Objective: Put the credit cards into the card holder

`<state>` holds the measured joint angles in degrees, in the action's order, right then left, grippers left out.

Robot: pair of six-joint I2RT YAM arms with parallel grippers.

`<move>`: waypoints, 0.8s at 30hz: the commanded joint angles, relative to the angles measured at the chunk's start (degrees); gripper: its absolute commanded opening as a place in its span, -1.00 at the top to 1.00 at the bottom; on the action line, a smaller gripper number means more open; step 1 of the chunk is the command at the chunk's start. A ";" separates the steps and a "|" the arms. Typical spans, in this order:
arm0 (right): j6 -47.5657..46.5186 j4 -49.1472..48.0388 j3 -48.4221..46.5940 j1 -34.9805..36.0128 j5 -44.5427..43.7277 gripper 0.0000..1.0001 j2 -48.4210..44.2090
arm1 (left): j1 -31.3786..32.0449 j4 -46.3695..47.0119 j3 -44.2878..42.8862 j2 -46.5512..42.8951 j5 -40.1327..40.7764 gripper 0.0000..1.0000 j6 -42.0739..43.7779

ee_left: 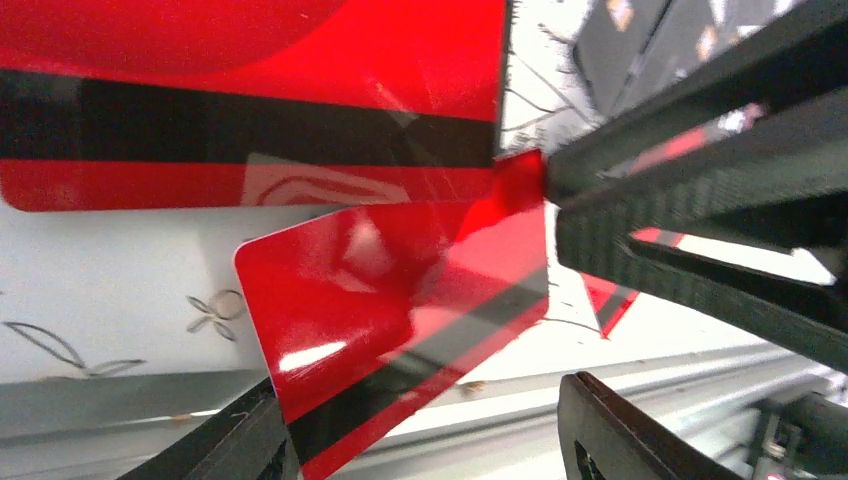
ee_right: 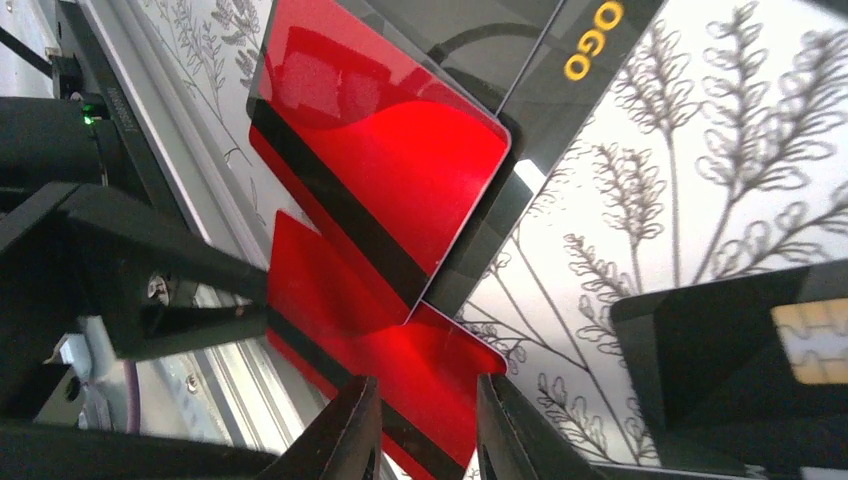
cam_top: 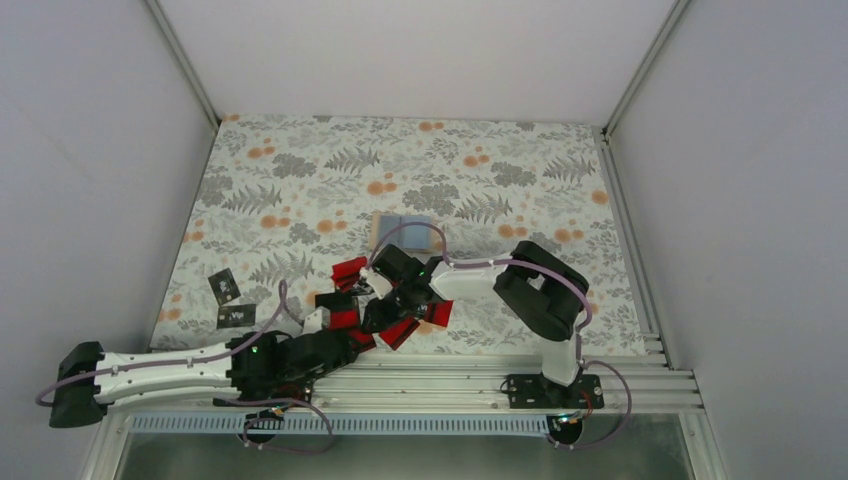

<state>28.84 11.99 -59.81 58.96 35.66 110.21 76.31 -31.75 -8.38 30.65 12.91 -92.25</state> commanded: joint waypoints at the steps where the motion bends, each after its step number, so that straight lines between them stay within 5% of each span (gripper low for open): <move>1: -0.98 1.28 1.63 0.74 -2.43 0.47 1.63 | 0.24 1.74 4.54 -5.51 1.31 -0.24 -0.14; 8: -0.66 1.44 2.02 0.74 -2.84 0.48 1.46 | 0.24 2.31 6.37 -12.77 2.34 -0.06 -0.01; 19: -0.02 1.48 2.66 0.77 -3.57 0.48 0.86 | 0.24 2.82 4.76 -9.28 3.97 0.36 0.32; 24: 0.16 1.50 2.95 0.76 -4.26 0.50 0.44 | 0.28 2.02 3.83 -7.58 3.96 0.92 -0.11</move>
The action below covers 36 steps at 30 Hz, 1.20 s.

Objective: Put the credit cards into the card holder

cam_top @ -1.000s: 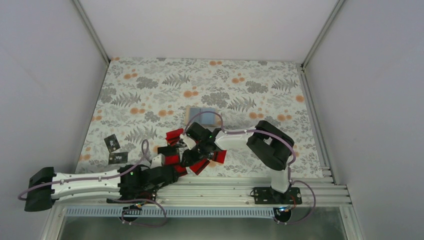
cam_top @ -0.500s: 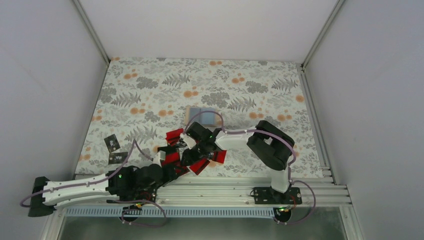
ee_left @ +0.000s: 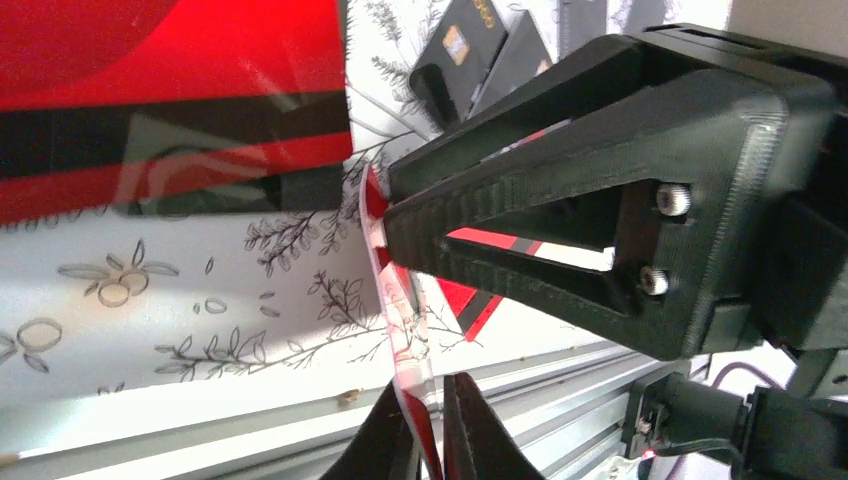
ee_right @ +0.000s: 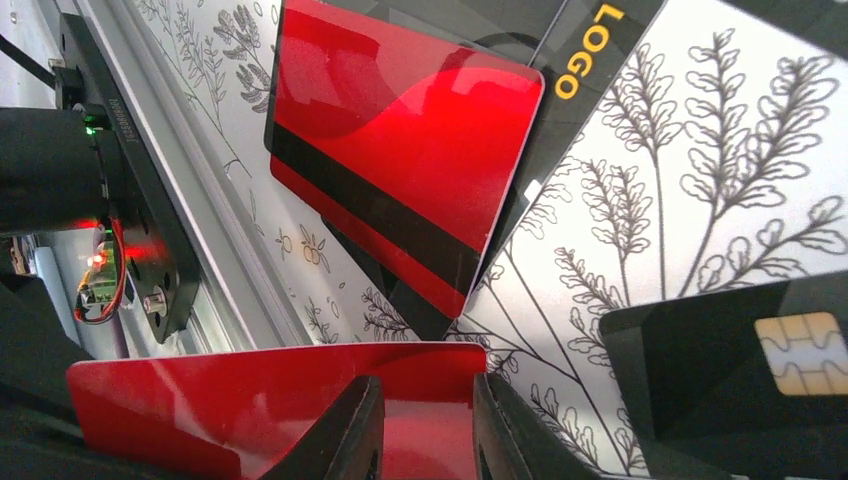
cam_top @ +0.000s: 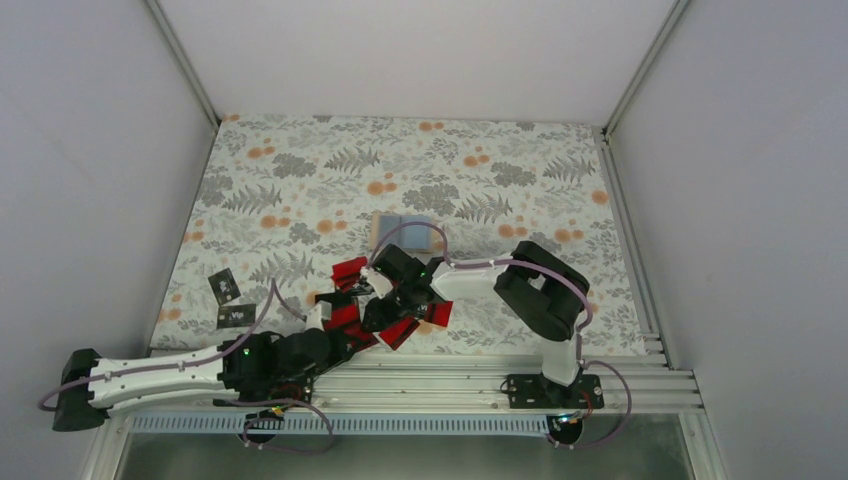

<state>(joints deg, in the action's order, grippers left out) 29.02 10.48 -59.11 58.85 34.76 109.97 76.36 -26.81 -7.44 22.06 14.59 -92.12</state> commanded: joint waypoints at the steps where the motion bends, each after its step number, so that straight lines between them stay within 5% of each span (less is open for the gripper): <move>1: 0.41 3.05 2.31 0.91 -4.22 0.51 0.32 | 0.27 -3.10 2.51 1.62 2.25 0.95 -0.27; 11: -1.85 5.68 2.56 -4.08 -10.15 0.36 -12.96 | 0.28 -10.26 -13.93 18.59 3.79 0.95 9.29; 20: -9.61 5.31 5.42 -20.11 -11.95 0.15 -29.56 | -3.76 -11.82 -32.85 31.73 4.81 0.95 33.13; 32: -13.61 -5.82 14.36 -32.14 -4.28 -0.08 -39.42 | -24.25 -5.04 -47.89 47.29 -21.34 0.95 68.90; 36: -14.20 -6.53 14.35 -34.77 7.56 -0.08 -40.09 | -29.00 -7.28 -52.81 49.43 -32.25 0.95 76.39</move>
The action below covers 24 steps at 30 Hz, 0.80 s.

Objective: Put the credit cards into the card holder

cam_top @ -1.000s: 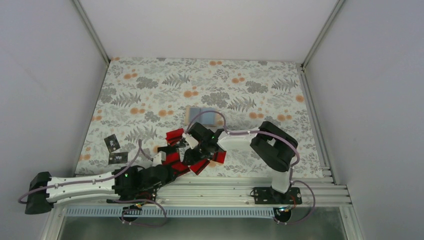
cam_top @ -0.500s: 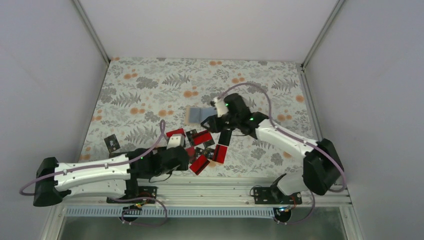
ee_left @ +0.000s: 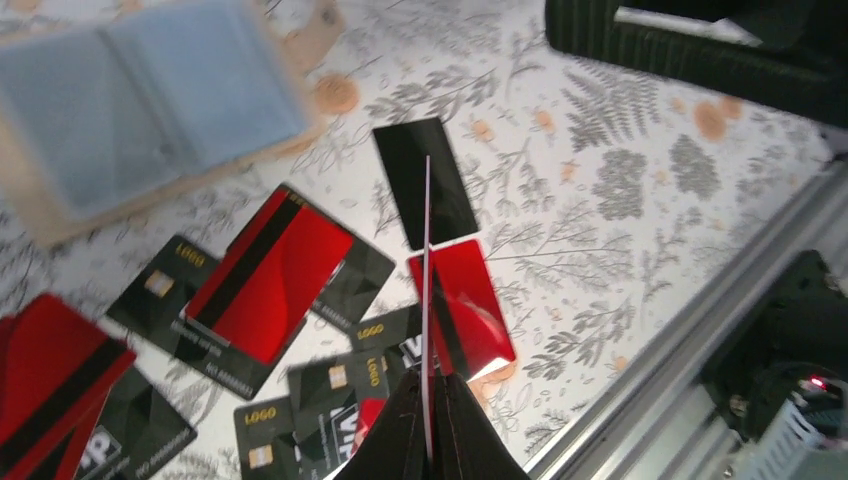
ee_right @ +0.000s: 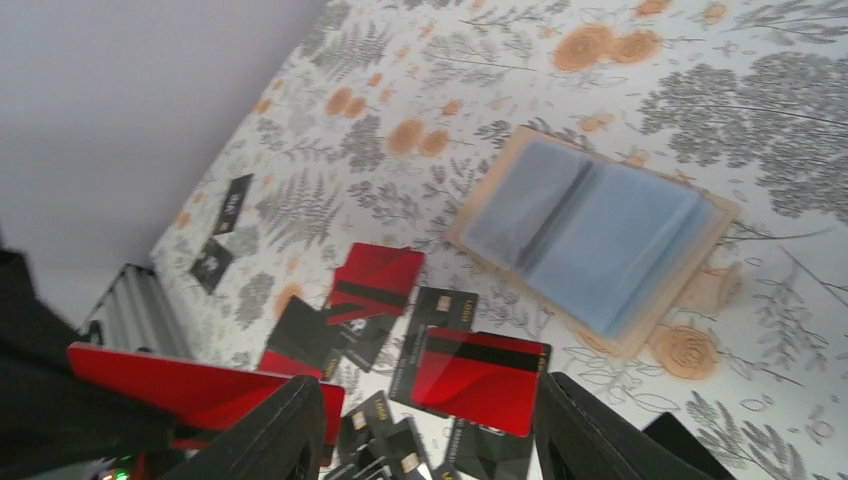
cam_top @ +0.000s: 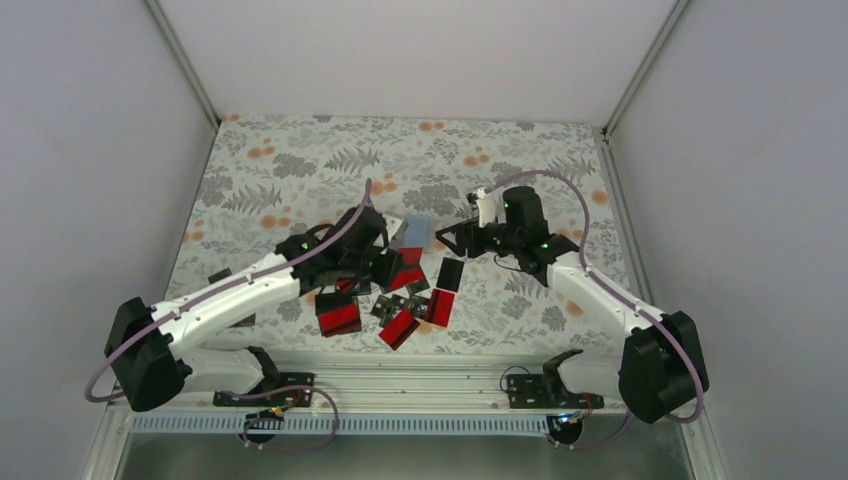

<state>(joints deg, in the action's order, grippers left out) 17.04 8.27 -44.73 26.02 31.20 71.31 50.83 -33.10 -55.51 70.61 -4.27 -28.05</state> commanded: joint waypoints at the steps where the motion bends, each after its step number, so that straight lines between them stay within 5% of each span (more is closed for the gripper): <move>1: -2.27 -4.78 0.13 -2.02 13.76 -0.09 -1.48 | -4.49 -1.67 -5.66 1.46 -15.96 0.95 13.87; 9: -2.23 -11.37 3.20 -2.05 31.47 -0.35 -4.30 | -9.67 -3.72 -9.75 4.54 -34.24 0.95 21.54; 13: -2.43 -11.00 2.89 -2.03 33.00 -0.40 -6.52 | -10.09 -4.93 -10.03 5.31 -39.65 0.95 24.60; 24: -1.29 -10.22 2.86 -0.15 39.19 -0.18 -5.67 | -10.40 -5.83 -10.06 3.28 -44.79 0.95 26.73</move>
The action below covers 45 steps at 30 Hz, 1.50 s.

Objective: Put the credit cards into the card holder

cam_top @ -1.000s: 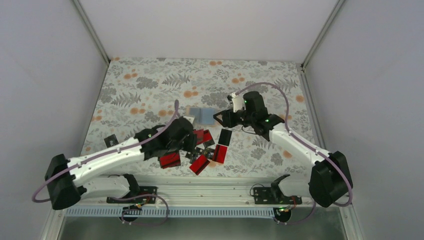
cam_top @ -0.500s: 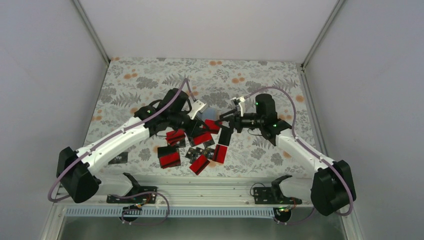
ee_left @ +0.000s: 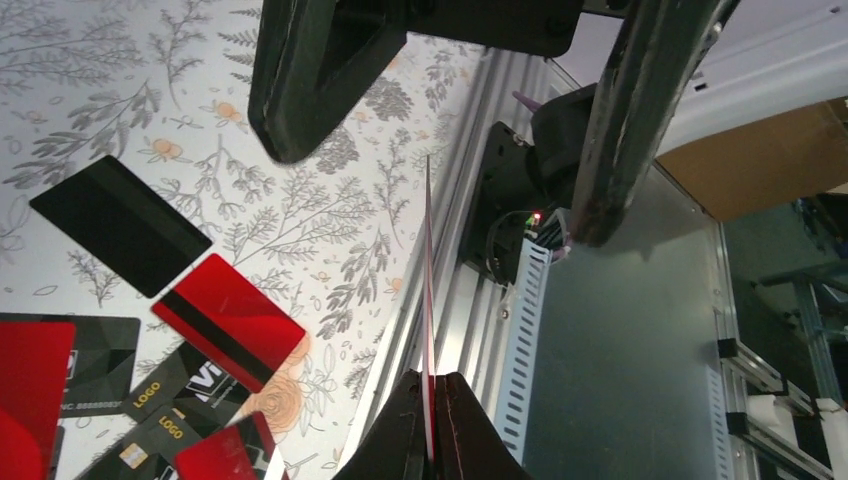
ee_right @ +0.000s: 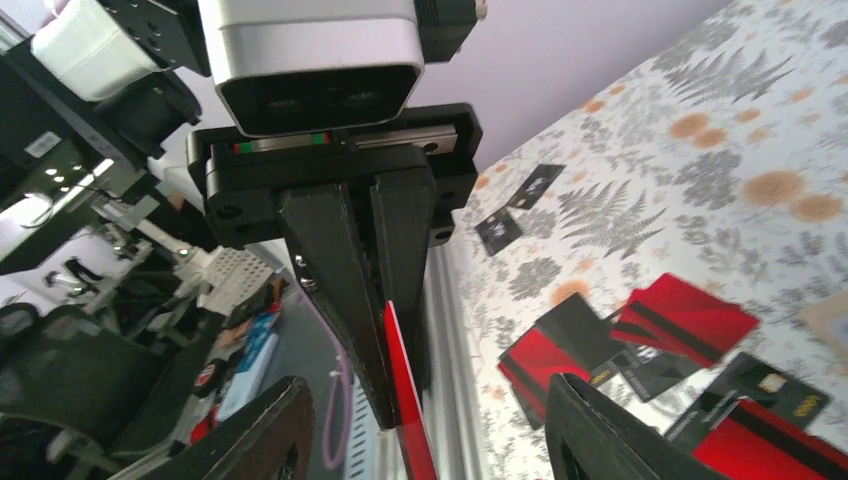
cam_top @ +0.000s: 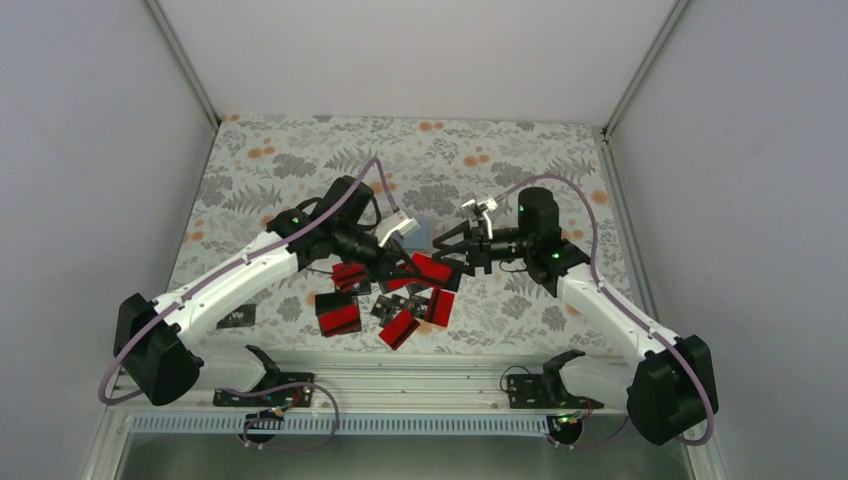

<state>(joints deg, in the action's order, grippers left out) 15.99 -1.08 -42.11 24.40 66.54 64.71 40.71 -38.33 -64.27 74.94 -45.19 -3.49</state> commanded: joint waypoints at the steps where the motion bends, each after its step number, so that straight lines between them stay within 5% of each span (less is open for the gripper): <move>1: -0.65 -0.40 -0.04 2.05 3.93 -0.12 1.23 | -0.28 -0.64 -1.24 -0.96 -4.12 0.95 2.23; 9: -1.98 1.10 -0.75 5.00 3.54 0.36 2.71 | -0.26 -0.94 -1.39 -1.37 -4.75 0.95 2.54; 14: -1.98 1.08 -0.59 5.04 3.10 0.89 2.96 | -0.28 -0.62 -1.07 -1.53 -4.45 0.95 2.32; 19: -1.19 1.04 -0.74 5.10 1.96 0.92 2.98 | -0.36 0.02 -1.87 -2.19 -0.08 0.88 0.46; 23: 3.66 -1.01 -2.03 5.07 -3.11 0.92 3.32 | -0.84 4.66 -0.17 -3.76 4.19 0.02 -3.72; 26: 9.39 -5.14 -2.30 5.03 -6.05 0.92 3.76 | -1.17 11.29 2.37 -5.53 6.77 -0.38 -8.69; 35: 23.55 -15.02 -4.89 5.02 -13.78 0.92 4.33 | -1.79 30.97 13.35 -12.64 16.40 -0.54 -22.56; 45: 32.32 -24.61 -8.45 5.00 -14.65 0.91 4.97 | -1.97 49.55 17.96 -13.83 15.38 -0.26 -30.94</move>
<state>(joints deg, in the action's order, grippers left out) 43.64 -19.42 -48.16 29.04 52.88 69.10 38.98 -0.32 -47.44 61.73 -29.98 -29.78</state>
